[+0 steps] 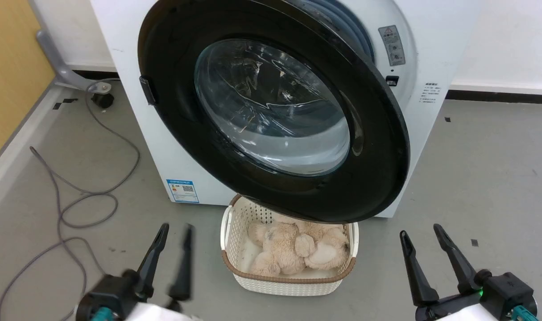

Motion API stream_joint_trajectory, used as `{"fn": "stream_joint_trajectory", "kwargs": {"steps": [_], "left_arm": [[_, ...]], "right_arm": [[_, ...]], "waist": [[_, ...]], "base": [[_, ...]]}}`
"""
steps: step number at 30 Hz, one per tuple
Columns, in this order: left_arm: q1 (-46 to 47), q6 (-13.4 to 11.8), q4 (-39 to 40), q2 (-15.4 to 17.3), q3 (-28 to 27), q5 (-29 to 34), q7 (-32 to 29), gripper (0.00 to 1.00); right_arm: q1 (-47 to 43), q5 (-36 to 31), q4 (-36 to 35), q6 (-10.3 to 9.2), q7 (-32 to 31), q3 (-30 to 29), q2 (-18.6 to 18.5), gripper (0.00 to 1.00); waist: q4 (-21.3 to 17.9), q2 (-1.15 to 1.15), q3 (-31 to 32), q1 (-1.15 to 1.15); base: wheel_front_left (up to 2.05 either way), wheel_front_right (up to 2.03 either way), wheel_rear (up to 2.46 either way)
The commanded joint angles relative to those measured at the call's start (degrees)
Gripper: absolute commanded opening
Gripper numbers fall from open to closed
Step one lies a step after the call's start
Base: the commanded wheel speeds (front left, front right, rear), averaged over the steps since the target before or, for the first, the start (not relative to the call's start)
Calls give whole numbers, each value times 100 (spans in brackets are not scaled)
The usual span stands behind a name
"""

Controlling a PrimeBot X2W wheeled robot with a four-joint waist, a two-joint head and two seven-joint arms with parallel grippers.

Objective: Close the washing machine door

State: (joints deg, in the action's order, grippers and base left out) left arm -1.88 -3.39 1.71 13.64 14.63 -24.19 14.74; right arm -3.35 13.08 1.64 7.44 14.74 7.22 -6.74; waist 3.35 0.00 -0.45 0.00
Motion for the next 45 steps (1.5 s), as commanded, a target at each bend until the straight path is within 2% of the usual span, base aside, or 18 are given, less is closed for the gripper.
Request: {"fn": "stream_joint_trajectory", "kwargs": {"steps": [1, 6, 7, 8, 17, 22, 33, 45], "left_arm": [[-89, 75, -52, -48, -7, 129, 25, 100], [-197, 263, -224, -268, 4, 530, 25, 100], [-202, 301, -266, -309, 4, 585, 25, 100], [-200, 340, -305, -356, 8, 624, 25, 100], [22, 612, -447, -661, -41, 933, 26, 100], [155, 712, -437, -797, -120, 1015, 26, 100], [589, 876, -414, -997, -153, 1145, 26, 100], [888, 929, -334, -1064, -293, 1148, 26, 100]], "right_arm": [[-11, 36, 24, 5, 26, 19, -34, 100], [29, 95, 70, 5, 26, 123, -81, 100], [61, 100, 67, 5, 26, 156, -122, 25], [95, 127, 57, 5, 26, 221, -163, 0], [764, 296, 82, 5, -122, 668, -643, 0], [1409, 518, 329, 5, -290, 963, -1056, 0], [3000, 1322, 1287, 5, -537, 1087, -2027, 0], [4352, 1964, 2378, 5, -687, 1021, -2657, 0]], "waist": [[18, 0, -5, 0], [117, 0, -44, 0], [151, 0, -66, 0], [189, 0, -91, 0], [617, 0, -540, 0], [772, 0, -888, 0], [1089, 0, -1619, 0], [1330, 0, -2108, 0]], "base": [[0, 0, 0], [0, 0, 0], [0, 0, 0], [0, 0, 0], [0, 0, 0], [0, 0, 0], [0, 0, 0], [0, 0, 0]]}}
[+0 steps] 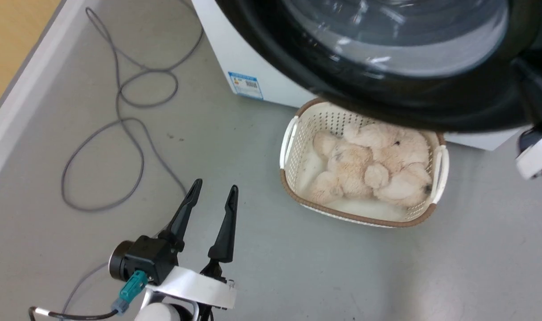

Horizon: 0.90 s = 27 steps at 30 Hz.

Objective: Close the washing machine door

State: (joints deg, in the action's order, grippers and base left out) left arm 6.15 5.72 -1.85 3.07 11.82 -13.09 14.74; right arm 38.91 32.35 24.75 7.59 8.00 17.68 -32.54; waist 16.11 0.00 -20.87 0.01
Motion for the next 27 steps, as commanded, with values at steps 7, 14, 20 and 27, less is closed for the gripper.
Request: {"fn": "stream_joint_trajectory", "kwargs": {"steps": [7, 14, 20, 27], "left_arm": [[153, 35, -7, -16, 5, 28, 26, 100], [206, -11, -3, -18, 93, -37, 26, 100], [243, -244, 13, -19, 0, -10, 26, 100], [108, -281, -124, -19, -101, 200, 26, 100]], "right_arm": [[861, 122, 702, -10, -80, -133, -216, 0], [1427, 184, 1386, -10, -124, -375, -81, 0], [1658, 82, 1875, -10, 124, -310, 93, 0], [900, 48, 1764, -10, 554, 6, 350, 0]], "waist": [[121, 0, -235, -1], [145, 0, -302, -1], [75, 0, -259, -1], [-223, 0, 443, -1]], "base": [[0, 0, 0], [0, 0, 0], [0, 0, 0], [0, 0, 0]]}}
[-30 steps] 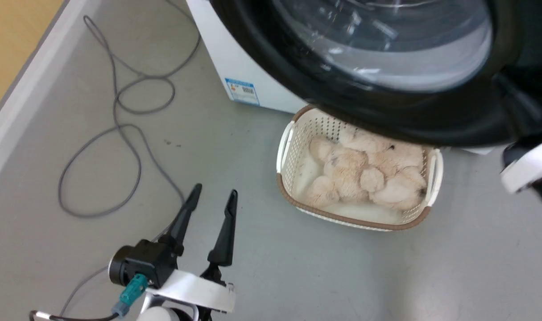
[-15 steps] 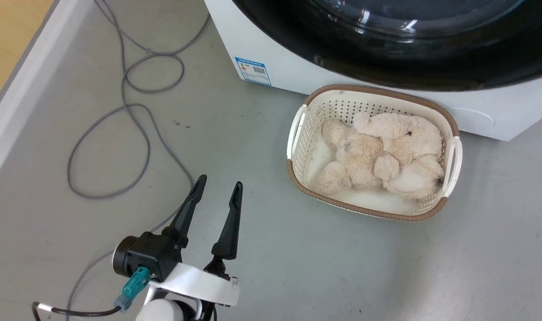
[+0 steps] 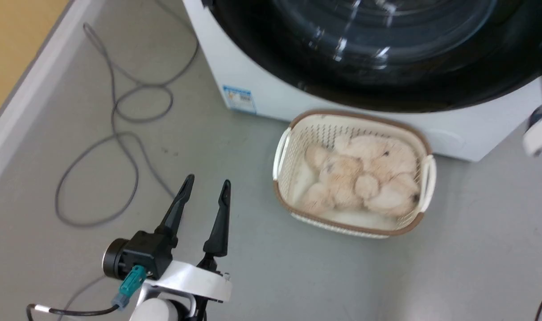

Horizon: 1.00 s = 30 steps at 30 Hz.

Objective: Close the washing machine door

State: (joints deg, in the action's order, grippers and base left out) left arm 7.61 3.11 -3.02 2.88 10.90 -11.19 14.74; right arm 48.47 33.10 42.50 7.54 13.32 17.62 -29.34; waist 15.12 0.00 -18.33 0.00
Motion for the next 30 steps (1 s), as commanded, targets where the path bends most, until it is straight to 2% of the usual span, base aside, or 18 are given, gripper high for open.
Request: {"fn": "stream_joint_trajectory", "kwargs": {"steps": [1, 7, 15, 23, 29, 30], "left_arm": [[-64, -44, -34, 0, -46, 6, 26, 100], [-293, -113, -182, 0, -252, 36, 26, 100], [-672, -66, -294, 21, -562, 92, 26, 100], [-927, 20, -409, 21, -624, 135, 26, 100], [-1023, 68, -580, 20, -585, 139, 26, 100], [-1037, 70, -598, 19, -575, 143, 26, 100]], "right_arm": [[-190, -30, -74, -5, 55, 29, 61, 0], [-1195, -138, -705, -5, 160, -230, 384, 0], [-2757, -766, -1988, -5, 166, -1162, 1000, 0], [-4043, -1205, -3035, -5, 51, -1854, 1503, 0], [-4875, -1602, -3739, -5, -293, -2269, 2064, 0], [-4988, -1685, -3850, -5, -335, -2296, 2146, 20]], "waist": [[-172, 0, 299, 0], [-443, 0, 921, 0], [-790, 0, 1528, 0], [-949, 0, 1822, 0], [-1003, 0, 1904, 0], [-1011, 0, 1910, 0]], "base": [[0, 0, 0], [0, 0, 0], [0, 0, 0], [0, 0, 0], [0, 0, 0], [0, 0, 0]]}}
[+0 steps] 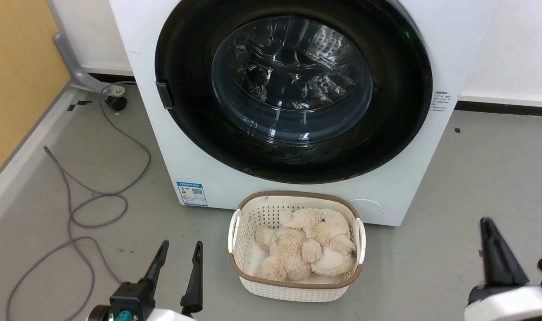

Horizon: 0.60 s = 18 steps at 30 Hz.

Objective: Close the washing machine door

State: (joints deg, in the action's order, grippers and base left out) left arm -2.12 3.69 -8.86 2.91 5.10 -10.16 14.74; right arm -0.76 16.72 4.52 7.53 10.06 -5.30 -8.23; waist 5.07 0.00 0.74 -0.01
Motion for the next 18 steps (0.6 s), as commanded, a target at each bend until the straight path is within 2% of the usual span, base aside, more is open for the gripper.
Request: {"fn": "stream_joint_trajectory", "kwargs": {"steps": [1, 2, 8, 18], "left_arm": [[-81, 10, -32, 17, 15, 50, 26, 100], [-99, 7, -58, 17, 26, 63, 26, 100], [-178, -6, -127, 15, 79, 109, 26, 100], [-189, -41, -116, 47, 93, 195, 26, 100]], "right_arm": [[-162, -110, -147, -4, -47, -21, 110, 88], [-250, -161, -211, -4, -101, -41, 175, 100], [-597, -352, -399, -4, -176, -37, 369, 100], [-716, -373, -321, -4, -126, 28, 437, 100]], "waist": [[-13, 0, 8, 1], [-18, 0, 11, 1], [-26, 0, 29, 1], [-2, 0, 17, 1]], "base": [[0, 0, 0], [0, 0, 0], [0, 0, 0], [0, 0, 0]]}}
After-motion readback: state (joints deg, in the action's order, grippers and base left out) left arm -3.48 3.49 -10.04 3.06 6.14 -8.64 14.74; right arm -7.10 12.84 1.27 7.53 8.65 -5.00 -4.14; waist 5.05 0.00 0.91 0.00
